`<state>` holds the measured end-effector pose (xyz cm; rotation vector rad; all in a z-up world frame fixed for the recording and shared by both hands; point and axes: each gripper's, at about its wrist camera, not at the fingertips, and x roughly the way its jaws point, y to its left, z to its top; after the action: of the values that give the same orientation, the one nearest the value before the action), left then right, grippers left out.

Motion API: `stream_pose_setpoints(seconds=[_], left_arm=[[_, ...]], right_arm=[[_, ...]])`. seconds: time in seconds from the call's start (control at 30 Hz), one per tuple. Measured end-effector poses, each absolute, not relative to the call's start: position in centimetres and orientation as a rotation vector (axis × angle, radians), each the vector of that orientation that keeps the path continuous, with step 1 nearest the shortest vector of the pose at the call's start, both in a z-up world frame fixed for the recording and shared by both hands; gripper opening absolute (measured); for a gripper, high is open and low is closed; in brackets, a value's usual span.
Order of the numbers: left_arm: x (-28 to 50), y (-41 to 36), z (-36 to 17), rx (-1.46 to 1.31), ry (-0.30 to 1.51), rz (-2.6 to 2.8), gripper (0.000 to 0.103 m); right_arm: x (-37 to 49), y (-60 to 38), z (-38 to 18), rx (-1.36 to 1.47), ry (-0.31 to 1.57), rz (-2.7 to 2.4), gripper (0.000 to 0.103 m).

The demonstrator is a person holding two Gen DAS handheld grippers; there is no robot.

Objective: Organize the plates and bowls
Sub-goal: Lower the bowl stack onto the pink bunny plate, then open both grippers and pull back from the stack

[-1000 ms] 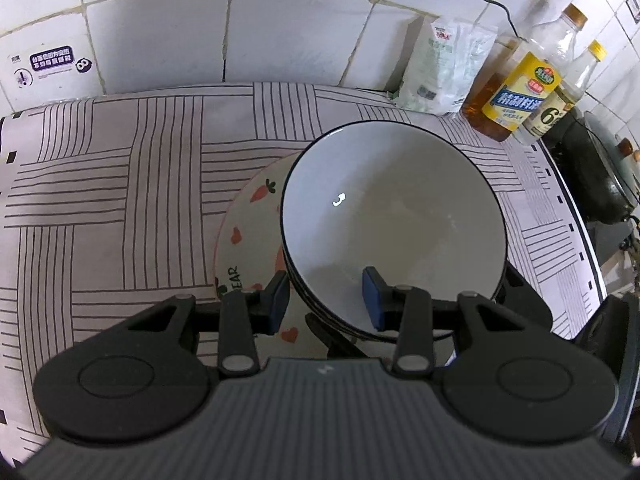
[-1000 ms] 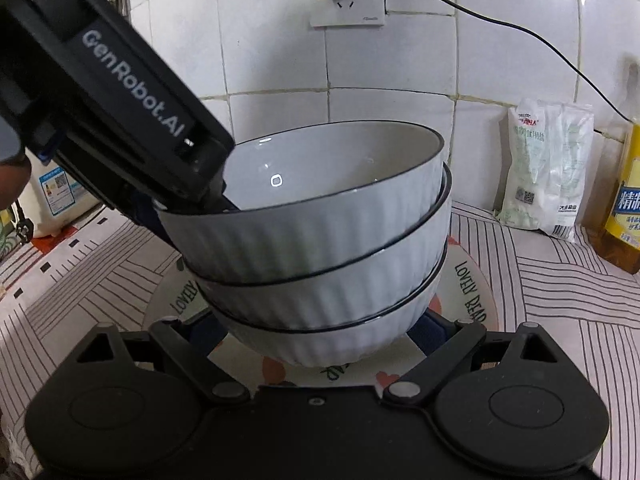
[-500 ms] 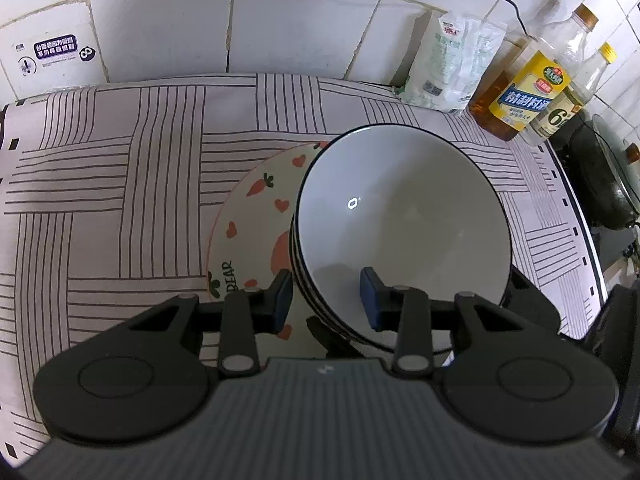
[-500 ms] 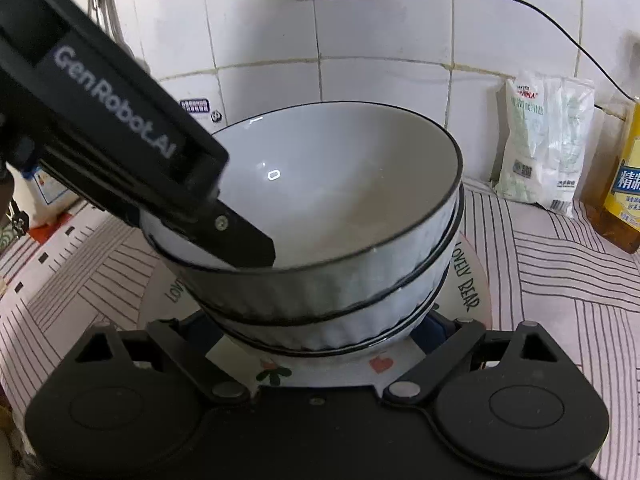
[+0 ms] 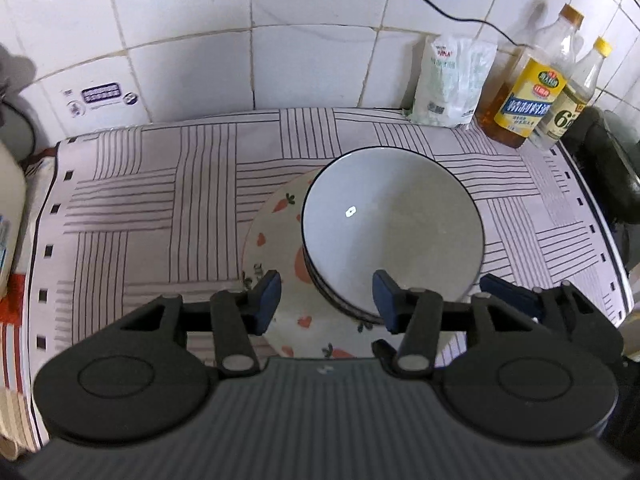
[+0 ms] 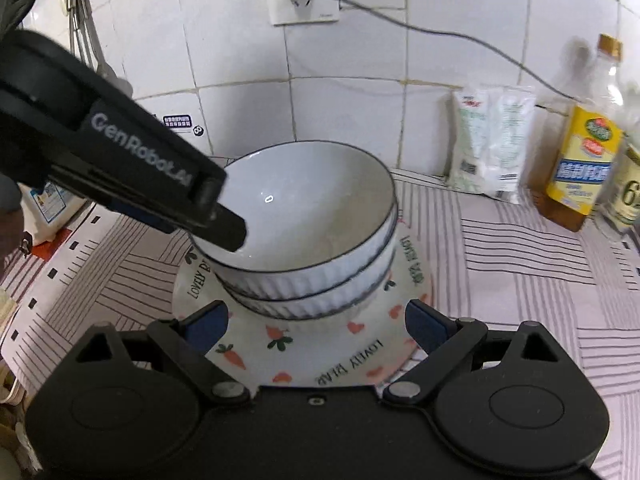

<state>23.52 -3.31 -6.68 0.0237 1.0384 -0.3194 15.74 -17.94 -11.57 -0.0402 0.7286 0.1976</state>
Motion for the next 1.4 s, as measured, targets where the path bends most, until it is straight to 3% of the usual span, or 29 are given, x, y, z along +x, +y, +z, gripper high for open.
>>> stream_pose_setpoints(seconds=[0.17, 0.53, 0.73, 0.9, 1.4], left_arm=[[20.9, -2.8, -4.6, 0.048, 0.987, -0.313, 0.059], [15.7, -2.1, -0.3, 0.067, 0.949, -0.307, 0.067], [12.7, -1.8, 1.6, 0.086, 0.915, -0.305, 0.077], [10.2, -0.9, 2.7, 0.095, 0.879, -0.293, 0.094], [5.8, 1.2, 3.5, 0.078, 0.883, -0.224, 0.095]], right_arm=[[13.6, -19.2, -9.9, -0.040, 0.715, 0.183, 0.097], [10.1, -20.3, -5.5, -0.059, 0.691, 0.114, 0.097], [8.5, -21.5, -3.6, 0.039, 0.728, 0.045, 0.097], [7.5, -21.6, -1.6, 0.055, 0.761, -0.096, 0.099], [2.2, -21.9, 3.2, 0.036, 0.666, -0.150, 0.098]])
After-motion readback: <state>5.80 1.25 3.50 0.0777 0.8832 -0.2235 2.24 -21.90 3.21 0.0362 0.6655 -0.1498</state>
